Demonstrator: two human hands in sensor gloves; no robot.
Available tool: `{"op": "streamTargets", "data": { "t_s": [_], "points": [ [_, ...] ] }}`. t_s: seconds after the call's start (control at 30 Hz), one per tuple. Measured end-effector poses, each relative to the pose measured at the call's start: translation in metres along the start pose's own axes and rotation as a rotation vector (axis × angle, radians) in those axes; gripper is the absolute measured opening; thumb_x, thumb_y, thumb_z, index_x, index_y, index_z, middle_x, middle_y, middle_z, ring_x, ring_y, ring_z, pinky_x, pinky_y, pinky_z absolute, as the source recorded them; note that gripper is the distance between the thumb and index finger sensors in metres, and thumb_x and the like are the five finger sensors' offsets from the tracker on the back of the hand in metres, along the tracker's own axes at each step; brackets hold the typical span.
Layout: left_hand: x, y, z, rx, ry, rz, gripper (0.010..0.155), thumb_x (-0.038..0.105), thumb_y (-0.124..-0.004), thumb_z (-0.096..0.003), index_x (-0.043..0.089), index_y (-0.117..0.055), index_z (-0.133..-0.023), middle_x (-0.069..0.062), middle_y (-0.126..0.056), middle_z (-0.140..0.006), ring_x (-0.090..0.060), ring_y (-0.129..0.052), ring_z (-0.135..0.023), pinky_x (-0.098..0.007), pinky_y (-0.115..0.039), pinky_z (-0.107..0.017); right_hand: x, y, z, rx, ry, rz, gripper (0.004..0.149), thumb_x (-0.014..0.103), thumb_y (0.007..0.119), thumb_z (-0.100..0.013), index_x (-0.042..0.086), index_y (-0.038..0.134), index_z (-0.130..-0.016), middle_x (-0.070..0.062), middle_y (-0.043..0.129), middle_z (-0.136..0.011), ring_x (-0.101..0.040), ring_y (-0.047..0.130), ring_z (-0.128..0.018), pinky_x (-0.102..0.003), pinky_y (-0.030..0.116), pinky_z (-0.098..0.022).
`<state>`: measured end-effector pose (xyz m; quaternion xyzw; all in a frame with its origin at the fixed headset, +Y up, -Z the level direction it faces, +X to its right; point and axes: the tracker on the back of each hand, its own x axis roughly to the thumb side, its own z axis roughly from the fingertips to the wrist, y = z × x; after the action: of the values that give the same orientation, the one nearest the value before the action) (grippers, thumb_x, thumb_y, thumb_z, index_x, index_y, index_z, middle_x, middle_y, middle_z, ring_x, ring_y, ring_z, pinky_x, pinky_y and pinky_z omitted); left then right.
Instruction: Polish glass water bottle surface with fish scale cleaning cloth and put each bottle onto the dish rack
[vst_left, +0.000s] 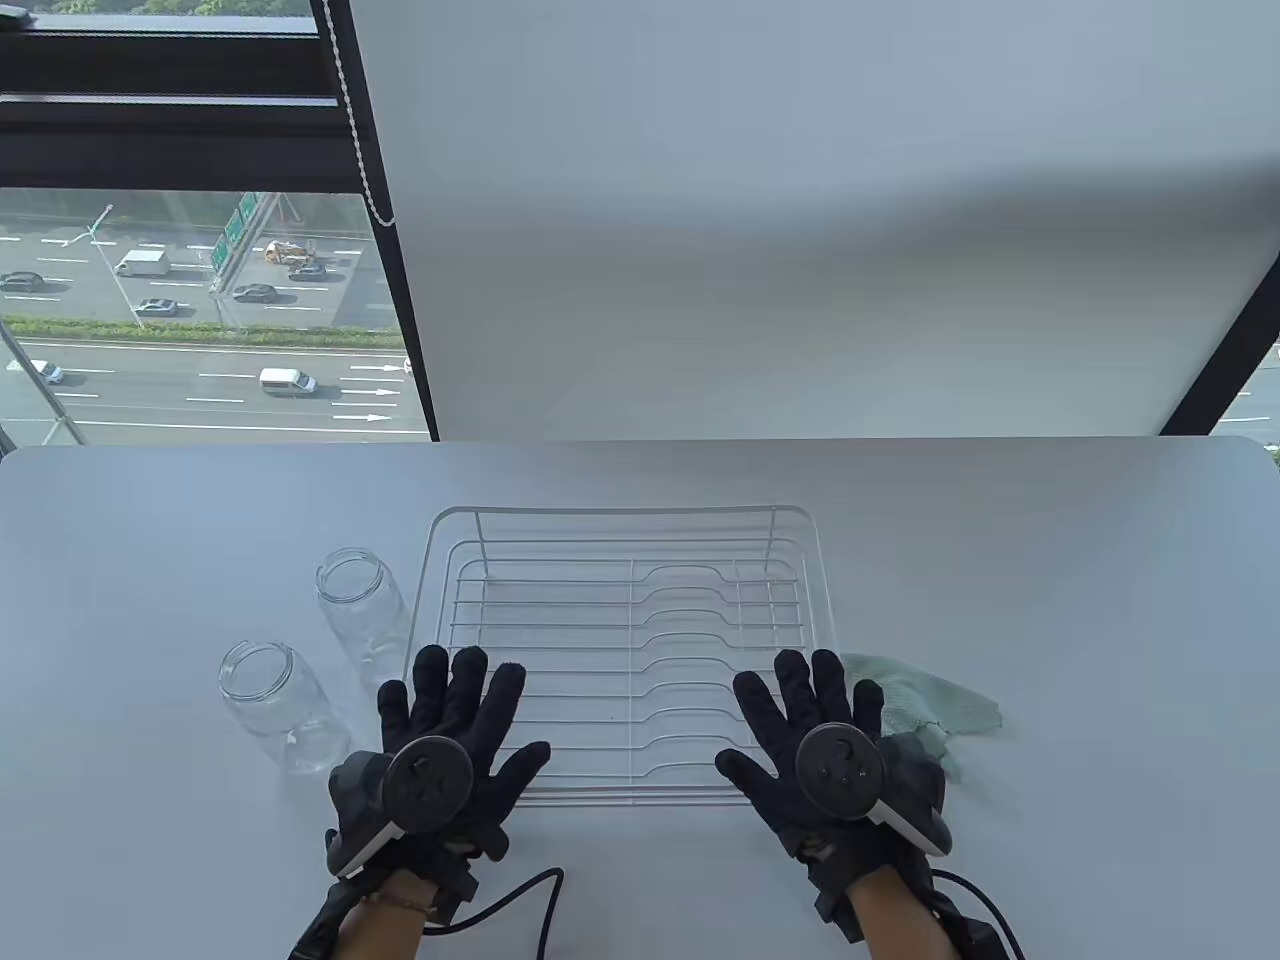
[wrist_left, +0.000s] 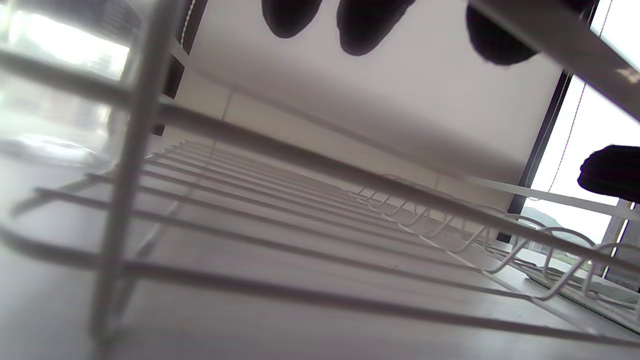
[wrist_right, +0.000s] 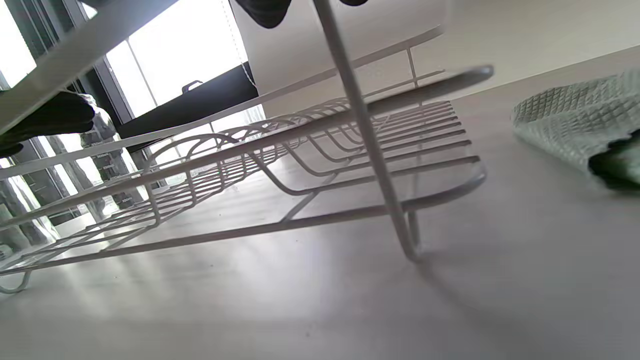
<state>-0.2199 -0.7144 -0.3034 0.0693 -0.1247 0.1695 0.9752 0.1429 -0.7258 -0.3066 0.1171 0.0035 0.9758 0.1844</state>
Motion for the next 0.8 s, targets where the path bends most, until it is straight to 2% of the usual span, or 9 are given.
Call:
{"op": "streamTargets", "data": {
  "t_s": [0.73, 0.8],
  "points": [
    [-0.0012, -0.0017, 0.0014, 0.008, -0.006, 0.007, 0.078, 0.07, -0.067, -0.0468, 0.03, -0.059, -0.114, -0.006, -0.049, -0.12, -0.034, -0.026, -0.113, -0.061, -0.026, -0.078, -0.0006, 0.0, 0.0002, 0.0, 0.0, -0.003, 0.074, 0.077, 0.053, -0.051, 0.039, 0.045, -0.113, -0.007, 0.031, -0.123, -0.03, 0.022, -0.11, -0.057, 0.011, -0.075],
    [-0.0013, -0.0018, 0.0014, 0.007, -0.006, 0.007, 0.078, 0.07, -0.067, -0.0468, 0.029, -0.059, -0.114, -0.006, -0.049, -0.12, -0.034, -0.027, -0.113, -0.061, -0.026, -0.078, -0.0007, -0.0001, 0.0002, -0.003, -0.001, -0.002, 0.074, 0.077, 0.053, -0.051, 0.039, 0.044, -0.114, -0.006, 0.035, -0.122, -0.03, 0.022, -0.11, -0.057, 0.012, -0.075]
  ]
}}
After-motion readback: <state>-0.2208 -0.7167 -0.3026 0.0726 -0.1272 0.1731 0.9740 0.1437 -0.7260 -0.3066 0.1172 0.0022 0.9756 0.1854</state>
